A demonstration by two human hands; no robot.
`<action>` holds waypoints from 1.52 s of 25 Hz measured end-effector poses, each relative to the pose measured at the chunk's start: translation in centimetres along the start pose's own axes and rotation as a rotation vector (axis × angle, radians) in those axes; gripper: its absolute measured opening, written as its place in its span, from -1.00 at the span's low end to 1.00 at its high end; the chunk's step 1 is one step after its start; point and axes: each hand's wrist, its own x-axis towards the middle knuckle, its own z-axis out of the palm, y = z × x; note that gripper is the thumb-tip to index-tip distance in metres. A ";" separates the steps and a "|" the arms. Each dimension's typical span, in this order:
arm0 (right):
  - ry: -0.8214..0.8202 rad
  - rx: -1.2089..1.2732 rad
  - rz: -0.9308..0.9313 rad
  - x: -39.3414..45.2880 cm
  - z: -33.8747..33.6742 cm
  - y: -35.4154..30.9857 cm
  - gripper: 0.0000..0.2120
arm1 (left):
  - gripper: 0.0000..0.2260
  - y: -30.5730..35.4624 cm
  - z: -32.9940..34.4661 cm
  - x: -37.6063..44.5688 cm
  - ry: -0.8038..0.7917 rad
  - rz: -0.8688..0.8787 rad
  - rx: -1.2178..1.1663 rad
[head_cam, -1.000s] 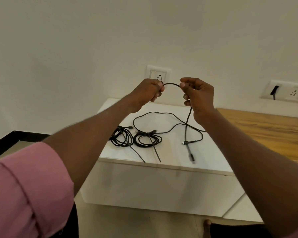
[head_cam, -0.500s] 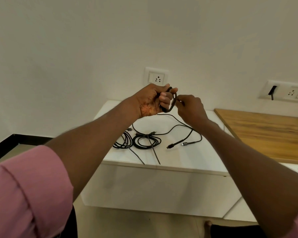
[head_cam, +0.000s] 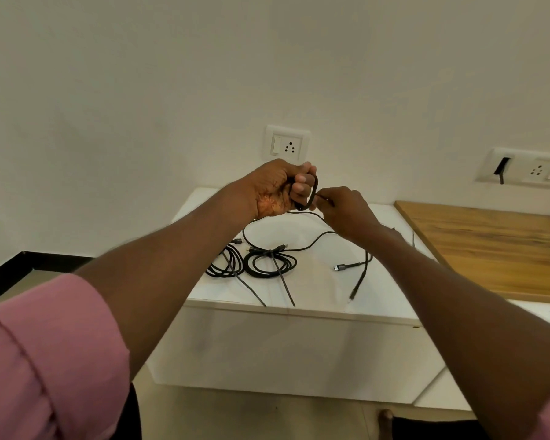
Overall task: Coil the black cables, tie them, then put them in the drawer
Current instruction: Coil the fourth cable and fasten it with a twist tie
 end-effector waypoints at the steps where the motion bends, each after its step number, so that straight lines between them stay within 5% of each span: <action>1: -0.007 -0.007 -0.032 0.0 -0.1 -0.3 -0.72 | -0.83 0.0 0.1 0.1 0.045 0.052 -0.074; 5: -0.137 -0.084 -0.152 -0.3 0.2 -1.4 -0.77 | -0.84 -0.5 0.1 1.0 0.170 0.237 -0.189; 9: -0.327 -0.048 -0.171 -0.6 0.4 -2.3 -0.83 | -0.76 -0.6 -0.2 1.4 0.383 0.326 0.484; 14: -0.145 0.265 -0.185 -0.2 -0.8 -3.0 -0.87 | -0.78 -1.4 -0.9 0.7 0.345 0.226 1.009; 21: 0.253 0.411 -0.081 0.1 -1.8 -1.5 -0.86 | -0.33 -0.4 -0.8 0.2 0.177 0.013 0.752; 28: -0.080 0.835 0.237 -0.3 -1.4 -2.4 -0.81 | -0.57 -0.3 -1.1 0.3 0.105 -0.022 0.427; 33: -0.054 0.991 0.378 0.2 -0.9 -3.1 -0.87 | -0.74 -0.1 -1.2 0.4 0.264 -0.026 0.314; 38: 0.084 0.951 0.404 0.7 -0.4 -3.6 -0.84 | -0.89 -0.4 -0.9 0.5 0.250 -0.019 0.178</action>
